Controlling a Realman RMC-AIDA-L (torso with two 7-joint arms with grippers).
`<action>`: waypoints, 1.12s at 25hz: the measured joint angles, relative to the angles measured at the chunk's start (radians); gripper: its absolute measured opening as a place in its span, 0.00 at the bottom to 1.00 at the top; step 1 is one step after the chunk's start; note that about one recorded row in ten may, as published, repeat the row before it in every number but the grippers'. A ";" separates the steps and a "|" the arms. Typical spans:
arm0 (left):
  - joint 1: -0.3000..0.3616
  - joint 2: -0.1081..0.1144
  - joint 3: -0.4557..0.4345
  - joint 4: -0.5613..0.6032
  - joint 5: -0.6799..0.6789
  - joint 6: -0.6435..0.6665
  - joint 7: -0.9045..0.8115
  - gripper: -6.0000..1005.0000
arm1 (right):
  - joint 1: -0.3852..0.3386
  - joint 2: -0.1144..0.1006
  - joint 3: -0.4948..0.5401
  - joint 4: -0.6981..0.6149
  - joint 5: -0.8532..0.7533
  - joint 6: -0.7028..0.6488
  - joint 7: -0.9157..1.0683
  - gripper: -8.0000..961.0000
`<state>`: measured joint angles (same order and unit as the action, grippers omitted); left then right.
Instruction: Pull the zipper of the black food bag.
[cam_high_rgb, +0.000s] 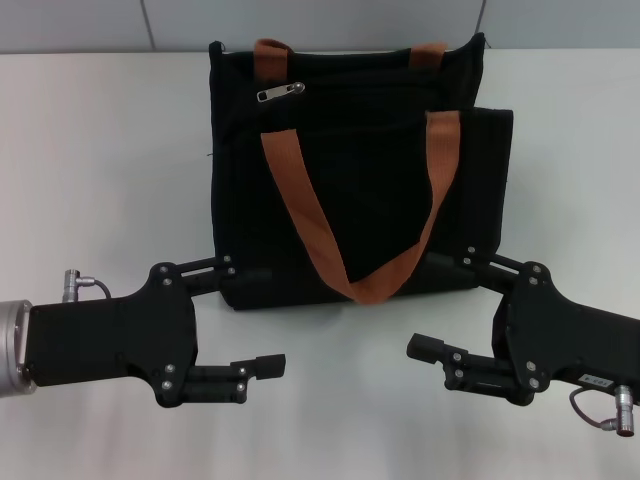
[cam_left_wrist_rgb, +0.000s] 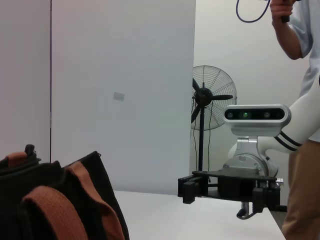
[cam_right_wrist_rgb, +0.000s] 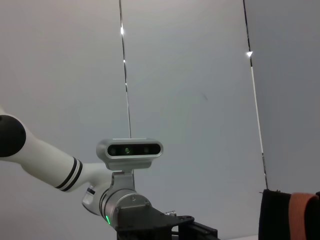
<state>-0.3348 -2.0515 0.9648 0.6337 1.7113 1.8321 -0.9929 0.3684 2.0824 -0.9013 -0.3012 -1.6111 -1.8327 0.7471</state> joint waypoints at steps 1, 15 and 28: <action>0.000 0.000 0.000 0.000 0.000 0.000 0.001 0.80 | -0.001 0.000 0.000 0.000 0.000 0.000 0.000 0.78; 0.000 -0.005 0.000 0.001 -0.006 -0.013 0.002 0.80 | 0.003 0.002 0.004 0.011 0.005 0.003 0.000 0.78; -0.023 -0.018 -0.320 -0.061 -0.136 -0.106 -0.102 0.80 | 0.010 0.005 0.004 0.039 0.021 0.011 0.000 0.78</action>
<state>-0.3579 -2.0695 0.6452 0.5723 1.5751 1.7265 -1.0948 0.3784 2.0877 -0.8974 -0.2618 -1.5905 -1.8213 0.7475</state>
